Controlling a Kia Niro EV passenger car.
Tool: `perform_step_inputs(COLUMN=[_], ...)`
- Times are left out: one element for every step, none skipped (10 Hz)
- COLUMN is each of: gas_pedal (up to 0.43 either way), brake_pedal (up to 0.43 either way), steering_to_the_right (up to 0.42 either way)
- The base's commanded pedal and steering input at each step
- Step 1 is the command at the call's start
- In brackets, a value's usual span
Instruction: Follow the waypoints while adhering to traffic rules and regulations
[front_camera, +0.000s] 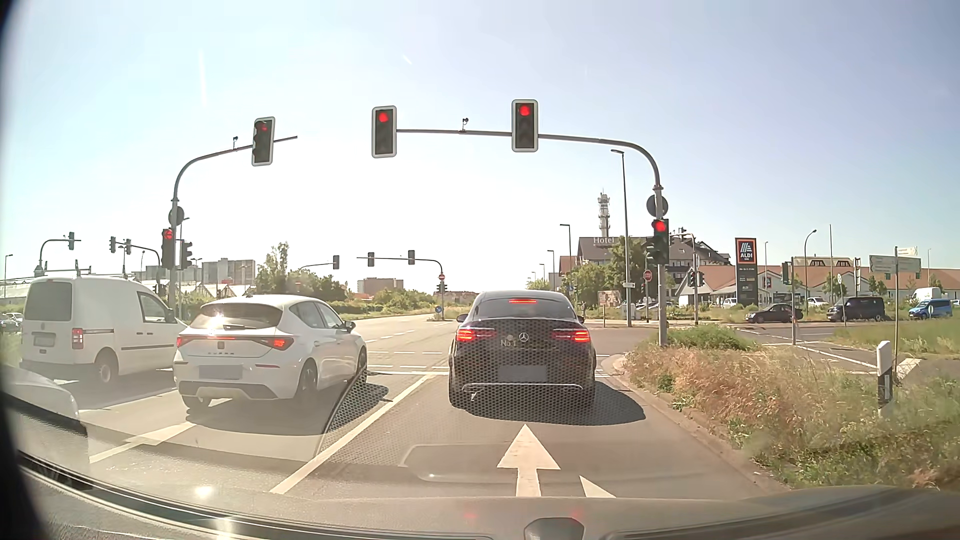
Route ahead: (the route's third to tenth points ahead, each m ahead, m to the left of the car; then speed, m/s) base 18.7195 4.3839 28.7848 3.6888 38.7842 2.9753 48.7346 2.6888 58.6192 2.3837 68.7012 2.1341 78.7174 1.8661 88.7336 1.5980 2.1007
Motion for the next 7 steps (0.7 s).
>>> perform_step_inputs(gas_pedal=[0.0, 0.0, 0.0, 0.0, 0.0, 0.0, 0.0], brake_pedal=[0.11, 0.128, 0.146, 0.165, 0.177, 0.201, 0.22], steering_to_the_right=[0.003, 0.003, 0.003, 0.003, 0.003, 0.003, 0.003])
